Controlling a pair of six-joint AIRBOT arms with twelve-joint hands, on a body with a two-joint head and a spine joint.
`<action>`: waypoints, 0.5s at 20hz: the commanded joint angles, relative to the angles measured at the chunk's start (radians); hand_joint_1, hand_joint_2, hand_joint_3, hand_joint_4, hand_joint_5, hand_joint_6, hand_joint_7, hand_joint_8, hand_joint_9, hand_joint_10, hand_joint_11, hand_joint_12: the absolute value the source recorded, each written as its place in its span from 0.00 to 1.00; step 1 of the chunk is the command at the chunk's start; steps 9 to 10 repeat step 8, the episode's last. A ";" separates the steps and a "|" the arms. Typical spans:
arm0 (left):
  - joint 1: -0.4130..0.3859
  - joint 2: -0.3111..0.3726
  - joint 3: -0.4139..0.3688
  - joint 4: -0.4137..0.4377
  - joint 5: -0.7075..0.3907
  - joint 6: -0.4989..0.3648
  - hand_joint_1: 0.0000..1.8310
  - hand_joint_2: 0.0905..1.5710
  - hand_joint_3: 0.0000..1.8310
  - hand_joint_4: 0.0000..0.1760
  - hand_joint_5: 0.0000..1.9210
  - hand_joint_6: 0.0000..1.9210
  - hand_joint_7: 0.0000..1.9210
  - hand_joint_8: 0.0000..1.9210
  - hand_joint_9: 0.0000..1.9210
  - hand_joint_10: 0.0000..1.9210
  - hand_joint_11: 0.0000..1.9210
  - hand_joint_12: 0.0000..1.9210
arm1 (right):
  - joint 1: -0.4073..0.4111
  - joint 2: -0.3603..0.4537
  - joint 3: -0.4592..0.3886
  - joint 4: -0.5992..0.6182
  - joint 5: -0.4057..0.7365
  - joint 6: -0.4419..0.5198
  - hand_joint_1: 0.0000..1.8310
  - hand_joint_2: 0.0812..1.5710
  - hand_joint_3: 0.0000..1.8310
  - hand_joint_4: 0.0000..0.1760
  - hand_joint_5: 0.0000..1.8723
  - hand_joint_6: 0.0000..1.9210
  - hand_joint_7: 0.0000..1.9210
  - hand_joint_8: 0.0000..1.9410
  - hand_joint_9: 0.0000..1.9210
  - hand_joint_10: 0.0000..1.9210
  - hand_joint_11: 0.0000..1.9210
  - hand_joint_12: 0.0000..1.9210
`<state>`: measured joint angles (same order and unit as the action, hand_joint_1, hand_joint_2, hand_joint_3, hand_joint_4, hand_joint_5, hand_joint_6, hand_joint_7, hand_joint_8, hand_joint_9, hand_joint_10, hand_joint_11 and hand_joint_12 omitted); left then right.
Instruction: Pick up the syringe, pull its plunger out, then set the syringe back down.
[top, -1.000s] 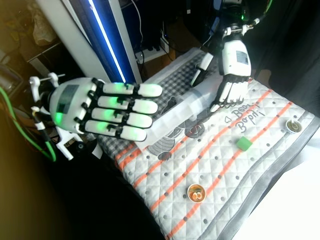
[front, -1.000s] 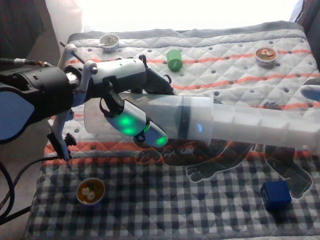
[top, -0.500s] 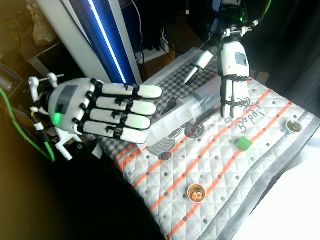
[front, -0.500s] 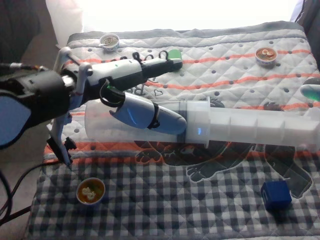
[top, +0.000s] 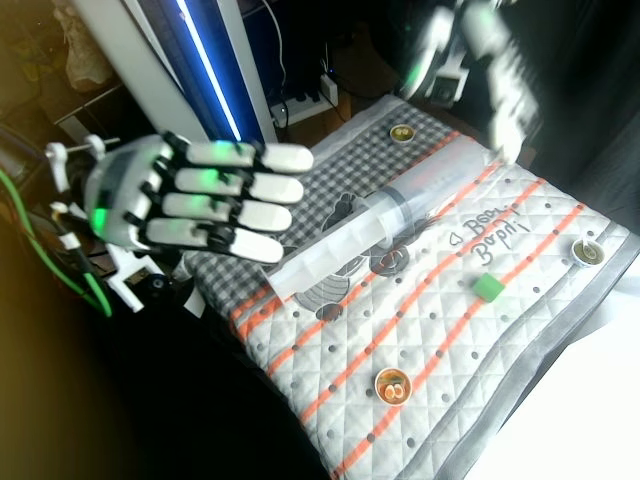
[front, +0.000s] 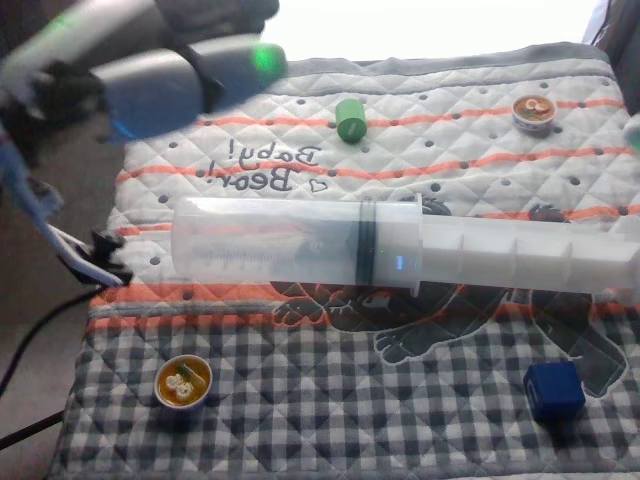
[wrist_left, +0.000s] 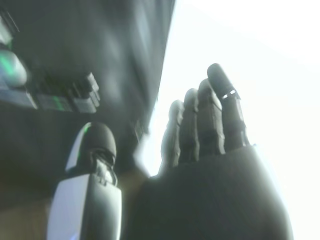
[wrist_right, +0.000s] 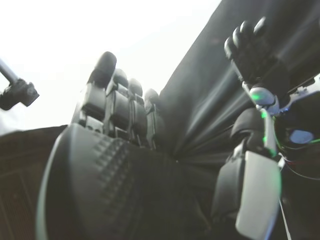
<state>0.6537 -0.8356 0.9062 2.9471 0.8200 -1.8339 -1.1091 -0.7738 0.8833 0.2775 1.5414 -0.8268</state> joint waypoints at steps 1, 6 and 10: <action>-0.007 0.011 -0.015 0.035 0.251 -0.012 0.21 0.88 0.00 0.00 0.18 0.01 0.22 0.00 0.28 0.03 0.11 0.62 | 0.000 0.012 -0.007 -0.006 0.178 -0.003 0.39 0.68 0.00 0.29 0.11 0.02 0.13 0.01 0.14 0.03 0.00 0.34; 0.061 0.087 -0.116 0.004 0.612 0.095 0.06 0.90 0.00 0.00 0.14 0.01 0.12 0.00 0.22 0.00 0.02 0.54 | 0.024 0.060 -0.058 -0.011 0.221 -0.123 0.28 0.76 0.00 0.05 0.15 0.08 0.14 0.00 0.16 0.01 0.00 0.44; 0.080 0.101 -0.151 -0.001 0.713 0.158 0.09 0.84 0.00 0.28 0.01 0.00 0.11 0.00 0.10 0.00 0.00 0.03 | 0.043 0.061 -0.061 -0.024 0.221 -0.146 0.22 0.78 0.00 0.38 0.01 0.04 0.11 0.00 0.17 0.00 0.00 0.47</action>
